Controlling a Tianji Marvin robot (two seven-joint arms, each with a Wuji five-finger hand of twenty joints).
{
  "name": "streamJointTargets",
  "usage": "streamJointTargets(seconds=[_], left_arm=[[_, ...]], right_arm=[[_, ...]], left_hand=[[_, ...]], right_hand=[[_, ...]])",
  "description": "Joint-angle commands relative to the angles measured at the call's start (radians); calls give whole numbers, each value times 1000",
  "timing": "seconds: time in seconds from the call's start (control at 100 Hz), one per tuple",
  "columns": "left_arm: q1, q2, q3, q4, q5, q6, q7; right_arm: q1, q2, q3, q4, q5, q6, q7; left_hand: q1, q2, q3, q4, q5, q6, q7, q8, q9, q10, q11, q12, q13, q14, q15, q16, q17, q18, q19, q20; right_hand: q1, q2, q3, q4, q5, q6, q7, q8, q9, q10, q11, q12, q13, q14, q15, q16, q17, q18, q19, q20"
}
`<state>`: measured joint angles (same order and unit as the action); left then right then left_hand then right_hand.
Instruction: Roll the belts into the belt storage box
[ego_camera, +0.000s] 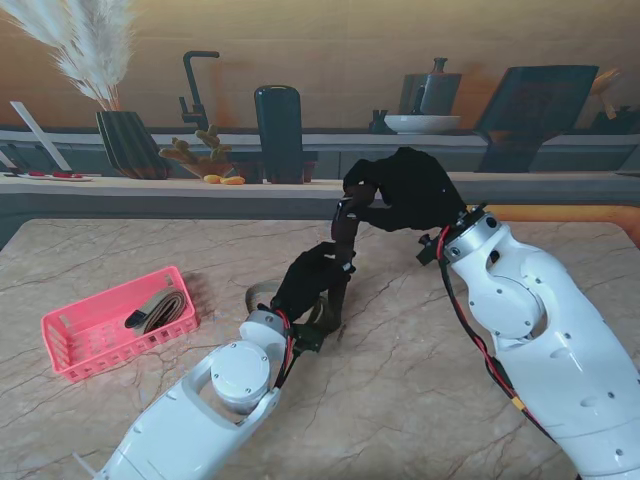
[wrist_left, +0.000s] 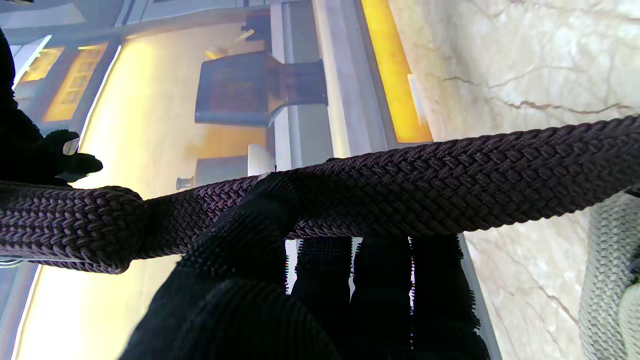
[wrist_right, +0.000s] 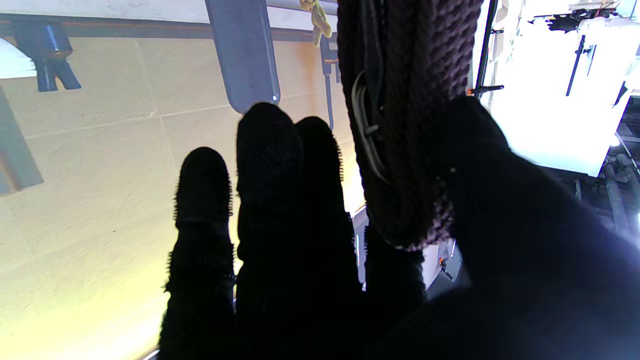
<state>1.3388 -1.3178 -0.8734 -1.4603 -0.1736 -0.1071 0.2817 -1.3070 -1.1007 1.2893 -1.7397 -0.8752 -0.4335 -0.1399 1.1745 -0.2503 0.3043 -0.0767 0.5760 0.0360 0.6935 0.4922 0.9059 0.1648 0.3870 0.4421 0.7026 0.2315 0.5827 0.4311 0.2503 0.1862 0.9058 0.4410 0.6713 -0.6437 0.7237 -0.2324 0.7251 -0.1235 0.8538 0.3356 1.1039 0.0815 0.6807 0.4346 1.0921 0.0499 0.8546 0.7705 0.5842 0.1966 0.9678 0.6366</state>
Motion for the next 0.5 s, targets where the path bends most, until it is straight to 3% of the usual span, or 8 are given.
streamJointTargets(seconds=[0.0, 0.21, 0.27, 0.49], left_arm=[[14, -1, -1, -7, -1, 5, -4], [29, 2, -10, -11, -5, 6, -5], [35, 3, -12, -13, -6, 7, -6], [50, 3, -8, -16, -6, -1, -2]], right_arm=[[4, 4, 2, 2, -1, -9, -4], [15, 8, 3, 22, -30, -18, -12], [18, 10, 2, 30, -47, -25, -18], [31, 14, -21, 70, -99, -36, -56]], left_hand=[[74, 17, -15, -10, 20, -52, 81, 36, 46, -26, 42, 54, 31, 5, 45, 35, 11, 5, 45, 27], [73, -6, 15, -8, 24, -56, 153, 81, 73, -18, 73, 138, 59, 22, 95, 87, 30, 30, 87, 45], [48, -25, 72, -17, 24, -46, 173, 83, 80, -12, 77, 164, 65, 32, 115, 115, 37, 40, 101, 51], [17, -53, 130, -14, 11, -56, 241, 145, 85, -17, 120, 232, 75, 40, 174, 168, 50, 76, 136, 68]], right_hand=[[102, 131, 82, 35, 54, -151, 184, 48, -12, -12, 23, 10, -3, -28, 23, 17, -8, -21, 6, -7], [102, 131, 79, 35, 54, -155, 184, 48, -14, -13, 23, 10, -4, -27, 22, 17, -9, -21, 3, -7], [102, 132, 79, 35, 53, -155, 185, 49, -14, -13, 23, 10, -5, -26, 22, 17, -9, -20, 3, -7], [103, 134, 78, 36, 51, -154, 186, 49, -16, -12, 25, 9, -6, -28, 22, 17, -7, -21, 3, -8]])
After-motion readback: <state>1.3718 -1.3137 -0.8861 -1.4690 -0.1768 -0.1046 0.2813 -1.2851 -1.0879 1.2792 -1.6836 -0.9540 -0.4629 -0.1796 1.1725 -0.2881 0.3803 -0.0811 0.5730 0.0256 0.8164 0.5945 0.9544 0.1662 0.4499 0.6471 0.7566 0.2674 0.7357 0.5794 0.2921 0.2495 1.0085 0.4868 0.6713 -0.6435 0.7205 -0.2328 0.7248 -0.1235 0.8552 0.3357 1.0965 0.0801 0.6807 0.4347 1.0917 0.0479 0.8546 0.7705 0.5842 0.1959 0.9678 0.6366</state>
